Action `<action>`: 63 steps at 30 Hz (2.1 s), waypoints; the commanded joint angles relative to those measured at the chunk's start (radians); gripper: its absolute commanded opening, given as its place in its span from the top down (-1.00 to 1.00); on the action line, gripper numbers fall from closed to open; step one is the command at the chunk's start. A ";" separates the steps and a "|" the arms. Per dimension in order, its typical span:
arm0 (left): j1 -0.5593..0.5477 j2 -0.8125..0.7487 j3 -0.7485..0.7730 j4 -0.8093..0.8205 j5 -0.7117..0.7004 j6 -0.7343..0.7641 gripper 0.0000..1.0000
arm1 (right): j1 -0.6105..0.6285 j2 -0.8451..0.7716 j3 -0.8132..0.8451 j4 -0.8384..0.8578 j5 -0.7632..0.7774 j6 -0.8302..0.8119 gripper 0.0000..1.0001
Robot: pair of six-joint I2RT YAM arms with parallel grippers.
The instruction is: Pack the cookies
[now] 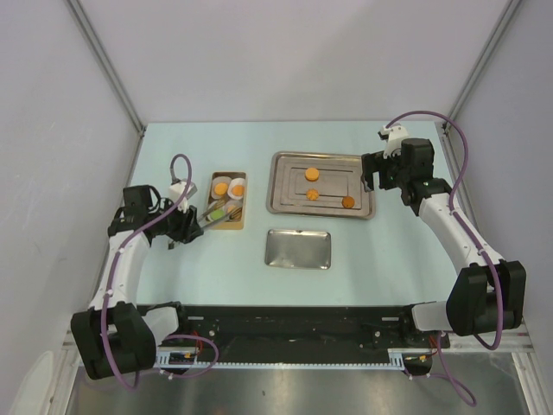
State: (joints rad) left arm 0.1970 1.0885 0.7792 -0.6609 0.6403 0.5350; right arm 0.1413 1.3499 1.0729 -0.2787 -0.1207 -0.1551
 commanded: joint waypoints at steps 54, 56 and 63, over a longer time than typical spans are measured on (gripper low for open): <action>0.067 0.416 0.170 0.627 -0.277 -0.402 -0.03 | -0.002 -0.003 0.013 0.027 0.012 -0.020 -0.99; 0.068 0.442 0.180 0.627 -0.280 -0.402 -0.02 | -0.003 -0.001 0.013 0.027 0.013 -0.021 -0.99; 0.071 0.504 0.203 0.606 -0.283 -0.371 -0.05 | -0.003 0.002 0.012 0.027 0.013 -0.023 -0.99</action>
State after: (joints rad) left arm 0.2592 1.5764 0.9279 -0.0853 0.3622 0.1490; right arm 0.1410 1.3499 1.0733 -0.2783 -0.1169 -0.1589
